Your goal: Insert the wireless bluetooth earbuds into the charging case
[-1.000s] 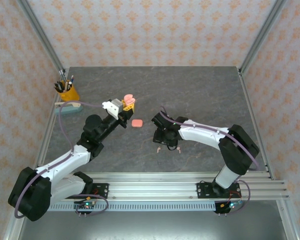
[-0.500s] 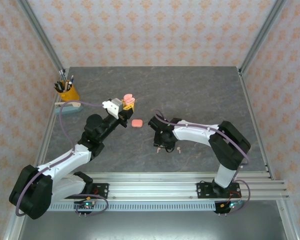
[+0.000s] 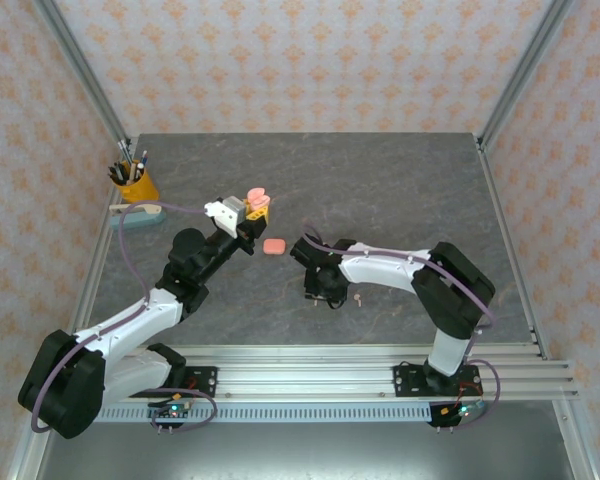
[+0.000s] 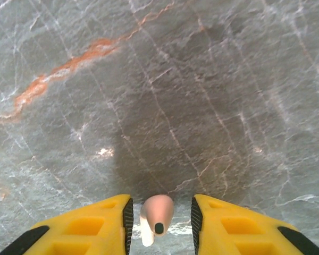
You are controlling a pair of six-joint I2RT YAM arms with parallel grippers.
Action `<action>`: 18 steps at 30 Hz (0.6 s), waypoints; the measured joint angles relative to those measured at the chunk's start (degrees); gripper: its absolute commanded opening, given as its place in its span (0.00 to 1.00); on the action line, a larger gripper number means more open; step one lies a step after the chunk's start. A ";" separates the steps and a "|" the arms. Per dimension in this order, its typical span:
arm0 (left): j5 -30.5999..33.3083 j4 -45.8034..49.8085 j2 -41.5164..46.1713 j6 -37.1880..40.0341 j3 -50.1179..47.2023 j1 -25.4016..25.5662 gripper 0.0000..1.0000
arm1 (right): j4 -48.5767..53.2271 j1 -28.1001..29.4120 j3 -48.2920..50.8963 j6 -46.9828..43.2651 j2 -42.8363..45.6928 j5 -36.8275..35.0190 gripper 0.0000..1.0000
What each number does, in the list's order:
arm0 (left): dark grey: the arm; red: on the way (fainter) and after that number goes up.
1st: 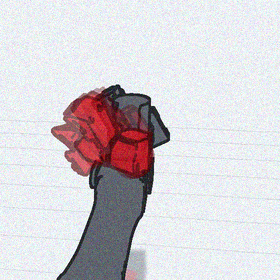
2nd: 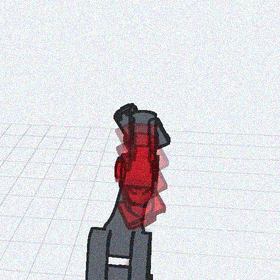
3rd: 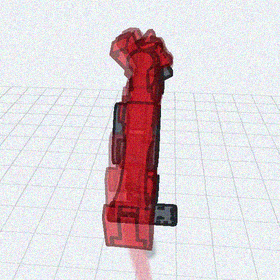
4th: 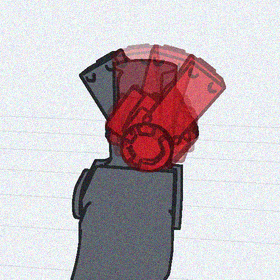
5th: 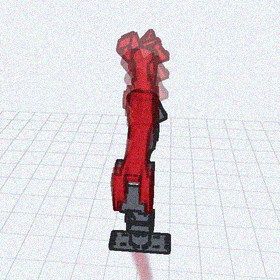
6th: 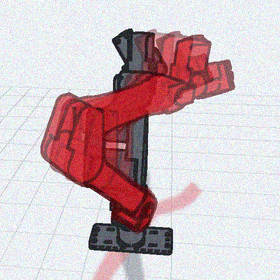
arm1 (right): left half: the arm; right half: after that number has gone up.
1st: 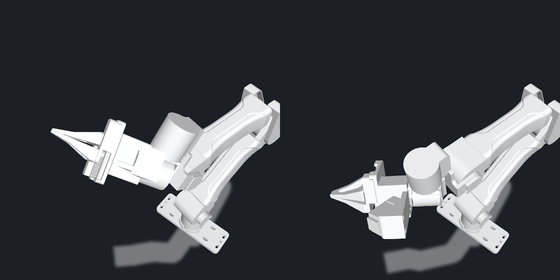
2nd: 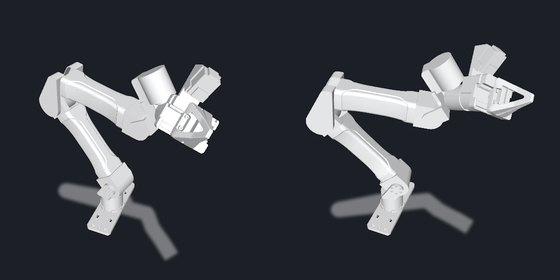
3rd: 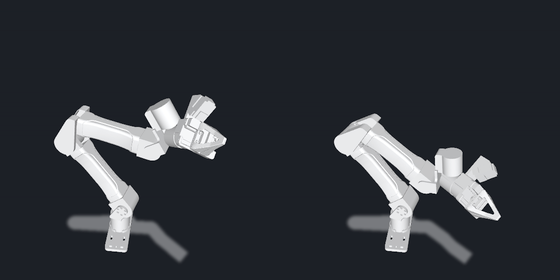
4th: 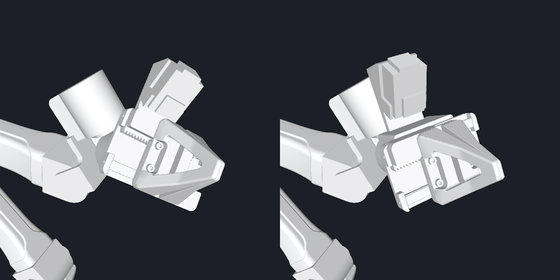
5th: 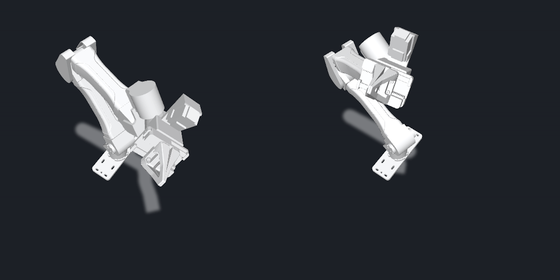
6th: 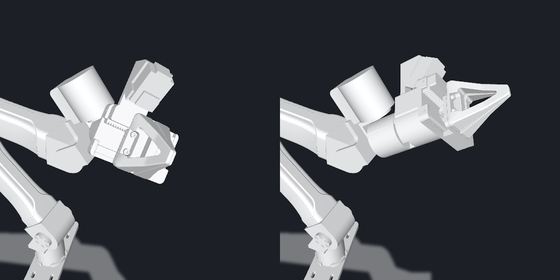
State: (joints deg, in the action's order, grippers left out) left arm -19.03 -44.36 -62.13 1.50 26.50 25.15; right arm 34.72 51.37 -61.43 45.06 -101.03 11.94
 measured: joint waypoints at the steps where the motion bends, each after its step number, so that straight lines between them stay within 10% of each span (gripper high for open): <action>1: 0.00 0.00 0.00 0.00 0.00 0.00 0.00 | 0.00 0.09 0.00 0.04 0.00 0.00 0.33; 18: -0.02 0.13 0.15 -0.17 -0.02 0.00 0.00 | 1.73 0.07 -4.33 -2.93 -3.30 -1.70 0.15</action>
State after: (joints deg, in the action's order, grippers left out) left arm -19.05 -44.23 -61.98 1.32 26.48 25.15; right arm 36.45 51.44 -65.76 42.13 -104.33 10.24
